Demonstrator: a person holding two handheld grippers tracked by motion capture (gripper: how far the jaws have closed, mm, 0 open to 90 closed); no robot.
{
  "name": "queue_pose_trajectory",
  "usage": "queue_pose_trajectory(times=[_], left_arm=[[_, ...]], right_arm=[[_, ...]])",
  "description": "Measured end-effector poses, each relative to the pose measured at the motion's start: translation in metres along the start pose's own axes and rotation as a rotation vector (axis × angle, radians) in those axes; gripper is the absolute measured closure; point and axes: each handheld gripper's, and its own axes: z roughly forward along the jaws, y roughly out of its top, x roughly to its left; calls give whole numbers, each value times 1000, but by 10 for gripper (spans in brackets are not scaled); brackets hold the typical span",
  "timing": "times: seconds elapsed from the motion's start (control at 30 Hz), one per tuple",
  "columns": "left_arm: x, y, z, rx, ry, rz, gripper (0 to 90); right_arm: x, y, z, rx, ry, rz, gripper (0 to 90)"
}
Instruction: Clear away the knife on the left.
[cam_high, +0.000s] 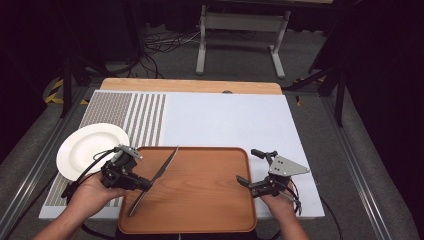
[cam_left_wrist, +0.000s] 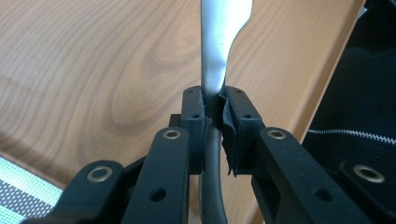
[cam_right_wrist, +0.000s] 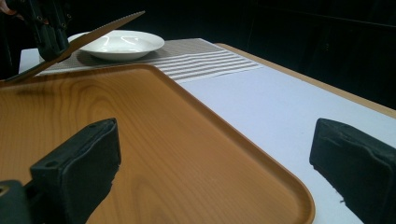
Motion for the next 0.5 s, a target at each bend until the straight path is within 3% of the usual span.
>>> queue_pose_trajectory(times=[0.3,0.5], left_arm=[[2,-1,11,53,33,-47,802],[4,0,17,71,12,-50,804]], right_arm=[[0,0,0,2,1,-2,24],[0,0,0,6,-2,-1,25]])
